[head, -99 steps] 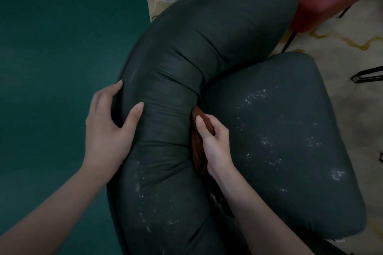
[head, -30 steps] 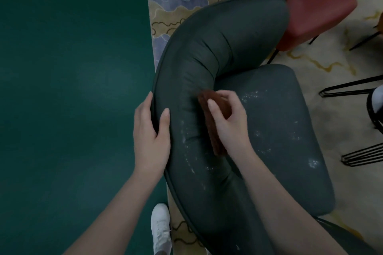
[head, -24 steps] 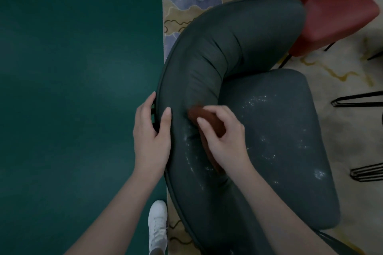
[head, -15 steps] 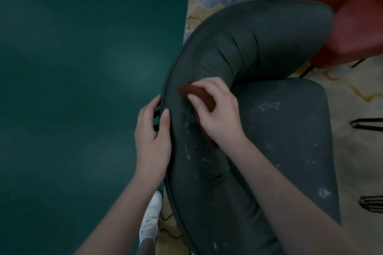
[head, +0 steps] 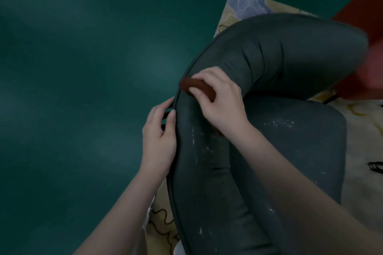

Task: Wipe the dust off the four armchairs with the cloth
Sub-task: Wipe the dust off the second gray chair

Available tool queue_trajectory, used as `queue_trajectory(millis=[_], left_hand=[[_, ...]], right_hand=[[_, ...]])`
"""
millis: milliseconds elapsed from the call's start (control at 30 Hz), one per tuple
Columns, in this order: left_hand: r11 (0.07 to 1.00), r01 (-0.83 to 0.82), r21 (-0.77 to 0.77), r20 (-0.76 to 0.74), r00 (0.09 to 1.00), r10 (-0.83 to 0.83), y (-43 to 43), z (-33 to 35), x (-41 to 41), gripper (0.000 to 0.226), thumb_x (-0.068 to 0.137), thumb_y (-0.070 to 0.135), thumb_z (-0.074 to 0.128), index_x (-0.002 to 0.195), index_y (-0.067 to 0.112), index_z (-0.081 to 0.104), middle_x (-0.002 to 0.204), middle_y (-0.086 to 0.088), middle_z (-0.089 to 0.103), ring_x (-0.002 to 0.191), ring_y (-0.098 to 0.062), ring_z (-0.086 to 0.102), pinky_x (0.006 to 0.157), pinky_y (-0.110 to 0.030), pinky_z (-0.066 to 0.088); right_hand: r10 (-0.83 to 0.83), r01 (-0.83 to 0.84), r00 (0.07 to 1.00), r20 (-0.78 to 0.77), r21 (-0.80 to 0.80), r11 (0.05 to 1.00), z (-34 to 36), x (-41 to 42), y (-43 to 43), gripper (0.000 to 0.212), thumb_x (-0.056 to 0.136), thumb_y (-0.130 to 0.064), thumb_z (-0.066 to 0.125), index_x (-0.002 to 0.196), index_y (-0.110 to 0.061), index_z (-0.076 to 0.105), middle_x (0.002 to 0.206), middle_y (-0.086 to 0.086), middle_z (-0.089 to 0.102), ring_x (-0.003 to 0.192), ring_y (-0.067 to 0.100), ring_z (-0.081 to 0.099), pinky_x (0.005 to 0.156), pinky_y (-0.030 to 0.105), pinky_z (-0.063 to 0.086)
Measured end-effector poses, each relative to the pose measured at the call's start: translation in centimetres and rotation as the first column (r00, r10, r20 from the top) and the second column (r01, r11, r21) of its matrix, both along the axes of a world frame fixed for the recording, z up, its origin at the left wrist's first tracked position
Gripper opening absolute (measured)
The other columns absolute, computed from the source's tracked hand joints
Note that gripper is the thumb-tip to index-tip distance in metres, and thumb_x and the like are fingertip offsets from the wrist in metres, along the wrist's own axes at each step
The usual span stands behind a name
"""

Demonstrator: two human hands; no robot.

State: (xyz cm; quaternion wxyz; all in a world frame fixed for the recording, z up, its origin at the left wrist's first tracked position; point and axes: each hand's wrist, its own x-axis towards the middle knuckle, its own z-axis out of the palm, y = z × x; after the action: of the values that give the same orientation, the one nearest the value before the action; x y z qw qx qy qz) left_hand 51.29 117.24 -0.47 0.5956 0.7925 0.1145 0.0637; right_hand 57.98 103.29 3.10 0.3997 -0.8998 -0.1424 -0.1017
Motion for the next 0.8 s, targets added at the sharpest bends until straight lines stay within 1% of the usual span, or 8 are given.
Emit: queue_trajectory(millis=[133,233,333,400,500,633,700,800], left_hand=[[0.999,0.017,0.029,0.032,0.999,-0.017,0.2,-0.2,0.1,0.032,0.097,0.022,0.045,0.124,0.019,0.061,0.116,0.01,0.061,0.111,0.006,0.054,0.098,-0.019,0.042],[0.997,0.042,0.072,0.06,0.997,-0.046,0.5,-0.4,0.2,0.034,0.099,0.02,0.044,0.127,0.013,0.061,0.117,0.008,0.059,0.11,0.009,0.051,0.098,-0.019,0.042],[0.996,0.042,0.08,0.063,0.997,-0.047,0.5,-0.5,0.3,0.033,0.1,0.019,0.045,0.128,0.012,0.061,0.115,0.011,0.057,0.109,0.012,0.05,0.096,-0.013,0.04],[0.994,0.051,0.097,0.041,0.998,-0.055,0.4,-0.3,0.2,0.03,0.101,0.013,0.046,0.128,0.012,0.061,0.115,0.01,0.057,0.107,0.013,0.05,0.094,-0.009,0.038],[0.99,0.053,0.13,0.039,0.998,-0.059,0.3,0.1,0.1,0.03,0.102,0.009,0.046,0.128,0.011,0.059,0.115,0.01,0.055,0.106,0.014,0.049,0.093,-0.005,0.035],[0.98,0.071,0.188,0.044,0.996,-0.081,0.4,0.3,0.1,0.032,0.101,0.012,0.044,0.129,0.006,0.057,0.118,0.004,0.054,0.107,0.0,0.049,0.094,-0.006,0.034],[0.976,0.083,0.2,0.02,0.996,-0.088,0.4,0.7,0.3,0.032,0.102,0.011,0.045,0.131,0.007,0.056,0.119,0.006,0.051,0.11,-0.005,0.05,0.098,-0.014,0.039],[0.975,0.122,0.186,-0.051,0.992,-0.115,0.0,1.9,1.0,0.035,0.103,0.018,0.047,0.137,0.013,0.052,0.125,0.01,0.046,0.12,-0.013,0.05,0.103,-0.034,0.043]], right_hand=[[0.114,-0.114,0.993,-0.005,0.032,0.993,-0.6,-4.0,-0.5,0.014,0.088,-0.012,0.068,0.1,-0.007,0.07,0.103,0.001,0.065,0.096,0.018,0.063,0.082,0.041,0.053],[0.125,-0.12,0.991,-0.043,0.086,0.989,-1.1,-7.5,-1.0,0.013,0.088,-0.011,0.069,0.1,-0.005,0.07,0.104,0.002,0.065,0.101,0.014,0.063,0.089,0.034,0.051],[0.045,-0.037,0.997,-0.057,0.132,0.991,-0.9,-8.2,-1.7,0.013,0.087,-0.007,0.07,0.099,-0.003,0.07,0.103,0.0,0.064,0.101,0.006,0.06,0.093,0.018,0.044],[-0.069,0.076,0.996,-0.055,0.146,0.986,-0.7,-7.0,-1.9,0.011,0.088,-0.006,0.068,0.098,-0.002,0.069,0.101,0.0,0.062,0.098,0.004,0.058,0.091,0.014,0.041],[-0.152,0.16,0.986,-0.062,0.157,0.975,-0.9,-6.3,-1.0,0.011,0.088,-0.006,0.068,0.099,-0.002,0.068,0.101,0.001,0.062,0.097,0.004,0.057,0.089,0.013,0.042],[-0.038,0.052,0.992,-0.123,0.115,0.992,-0.9,-9.7,-0.6,0.013,0.087,-0.009,0.07,0.1,-0.005,0.07,0.104,0.001,0.065,0.101,0.009,0.061,0.091,0.022,0.047],[-0.05,0.077,0.986,-0.157,0.169,0.983,-0.6,-10.7,-1.2,0.013,0.087,-0.007,0.071,0.099,-0.004,0.07,0.103,0.001,0.065,0.101,0.006,0.061,0.09,0.019,0.046],[-0.218,0.246,0.966,-0.141,0.227,0.942,-0.8,-10.4,-2.3,0.012,0.088,-0.008,0.067,0.099,-0.004,0.069,0.102,0.001,0.064,0.101,0.002,0.059,0.091,0.015,0.043]])
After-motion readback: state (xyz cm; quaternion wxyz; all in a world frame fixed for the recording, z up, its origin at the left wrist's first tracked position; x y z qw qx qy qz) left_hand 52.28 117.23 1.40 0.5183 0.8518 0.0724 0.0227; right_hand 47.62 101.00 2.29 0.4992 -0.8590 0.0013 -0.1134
